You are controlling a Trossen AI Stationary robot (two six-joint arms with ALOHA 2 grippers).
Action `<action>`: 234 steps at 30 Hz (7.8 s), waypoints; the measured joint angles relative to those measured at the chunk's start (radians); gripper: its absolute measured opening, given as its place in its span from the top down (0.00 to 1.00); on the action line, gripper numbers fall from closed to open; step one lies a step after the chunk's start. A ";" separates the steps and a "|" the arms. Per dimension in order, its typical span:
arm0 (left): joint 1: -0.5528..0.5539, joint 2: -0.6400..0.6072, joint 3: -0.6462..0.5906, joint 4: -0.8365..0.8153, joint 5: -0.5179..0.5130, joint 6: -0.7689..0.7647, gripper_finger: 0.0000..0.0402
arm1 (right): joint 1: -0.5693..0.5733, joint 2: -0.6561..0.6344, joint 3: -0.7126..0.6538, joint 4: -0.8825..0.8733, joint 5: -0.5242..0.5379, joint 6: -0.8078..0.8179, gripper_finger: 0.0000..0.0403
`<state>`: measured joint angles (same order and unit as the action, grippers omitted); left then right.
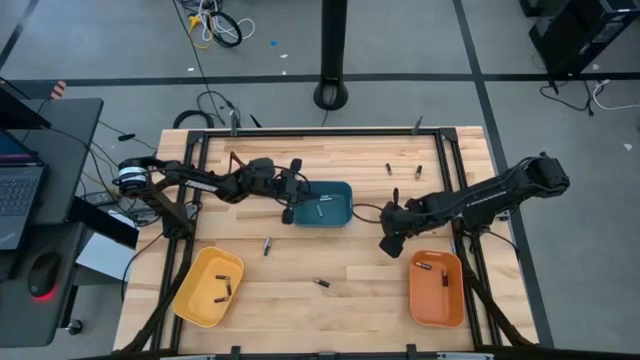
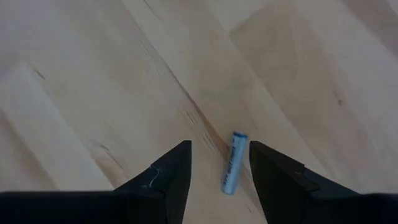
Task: Sort batteries
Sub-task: Put the silver battery into the blue bin, then put the large black battery into the orange bin
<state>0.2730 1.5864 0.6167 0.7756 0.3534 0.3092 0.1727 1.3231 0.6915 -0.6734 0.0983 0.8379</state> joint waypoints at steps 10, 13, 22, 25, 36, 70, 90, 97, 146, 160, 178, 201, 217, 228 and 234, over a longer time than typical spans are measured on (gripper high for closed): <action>-0.015 0.000 0.000 0.009 0.000 -0.002 0.99 | 0.052 0.000 -0.065 -0.004 0.021 0.040 0.57; -0.014 0.000 0.000 0.008 0.000 -0.002 0.99 | 0.061 0.000 -0.099 0.030 0.010 0.061 0.57; -0.014 0.000 0.000 0.009 0.000 0.020 0.99 | 0.077 -0.004 -0.174 0.084 0.020 0.086 0.62; -0.014 0.000 0.000 0.015 0.000 0.020 0.99 | 0.077 -0.004 -0.180 0.082 0.035 0.079 0.70; -0.014 0.000 -0.001 0.028 -0.001 0.026 0.99 | 0.077 -0.003 -0.180 0.129 0.043 -0.006 0.91; 0.084 -0.001 -0.230 0.595 0.065 -0.075 0.99 | -0.234 0.314 0.502 0.127 0.022 -0.658 0.91; 0.087 -0.001 -0.230 0.583 0.096 -0.073 0.99 | -0.360 0.623 0.719 -0.045 -0.066 -0.823 0.82; 0.087 -0.001 -0.230 0.567 0.096 -0.055 0.99 | -0.332 0.562 0.719 -0.038 -0.066 -0.830 0.70; -0.362 -0.433 0.040 -0.930 -0.333 -0.228 0.99 | 0.115 0.325 0.086 0.632 0.083 -0.405 0.98; -0.646 -0.384 0.098 -1.026 -0.516 -0.389 0.99 | 0.229 0.412 0.162 0.861 0.061 -0.307 0.88; -0.845 -0.233 0.023 -0.400 -0.539 -0.238 0.99 | 0.363 0.690 0.460 0.692 0.357 -0.155 0.58; -0.971 -0.111 -0.034 -0.076 -0.694 -0.291 0.99 | 0.380 0.764 0.458 0.678 0.415 -0.112 0.85; -0.971 -0.110 -0.034 -0.078 -0.695 -0.265 0.99 | 0.427 0.486 0.672 0.024 0.297 -0.070 0.85; -0.967 -0.110 -0.034 -0.061 -0.701 -0.288 0.99 | 0.668 0.360 0.746 -0.575 0.150 0.433 0.85; -0.967 -0.110 -0.034 -0.062 -0.730 -0.291 0.99 | 0.778 0.367 0.679 -0.651 0.104 0.707 0.85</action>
<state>-0.6941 1.4761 0.5827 0.7139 -0.3766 0.0181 0.9507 1.6905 1.3704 -1.3248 0.2026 1.5453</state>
